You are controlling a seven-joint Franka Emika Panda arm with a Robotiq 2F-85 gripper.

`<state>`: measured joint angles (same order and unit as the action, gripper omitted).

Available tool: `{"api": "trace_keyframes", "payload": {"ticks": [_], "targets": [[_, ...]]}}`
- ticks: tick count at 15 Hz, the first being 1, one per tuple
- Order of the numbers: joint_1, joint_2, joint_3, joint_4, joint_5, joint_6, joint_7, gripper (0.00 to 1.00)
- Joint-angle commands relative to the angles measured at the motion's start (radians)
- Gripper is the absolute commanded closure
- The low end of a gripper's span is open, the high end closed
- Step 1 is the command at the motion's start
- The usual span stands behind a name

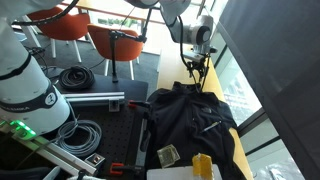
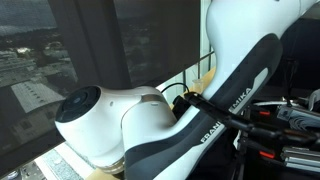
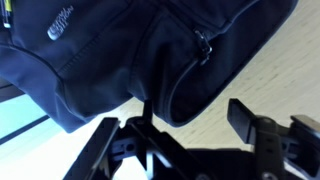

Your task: Close the zip of the jersey

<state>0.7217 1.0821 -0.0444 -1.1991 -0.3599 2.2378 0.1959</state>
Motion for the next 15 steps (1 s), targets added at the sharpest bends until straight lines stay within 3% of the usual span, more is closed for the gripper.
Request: {"api": "trace_keyframes", "payload": {"ticks": [1,5,9,15], "targets": [[-0.029,-0.198,-0.008,-0.242,0.020,0.007,0.084,0.00],[-0.059,-0.369,-0.013,-0.436,0.024,0.004,0.178,0.00],[-0.134,-0.533,0.020,-0.633,0.026,0.028,0.244,0.00],[-0.316,-0.771,0.087,-0.960,0.078,0.162,0.177,0.00]]}}
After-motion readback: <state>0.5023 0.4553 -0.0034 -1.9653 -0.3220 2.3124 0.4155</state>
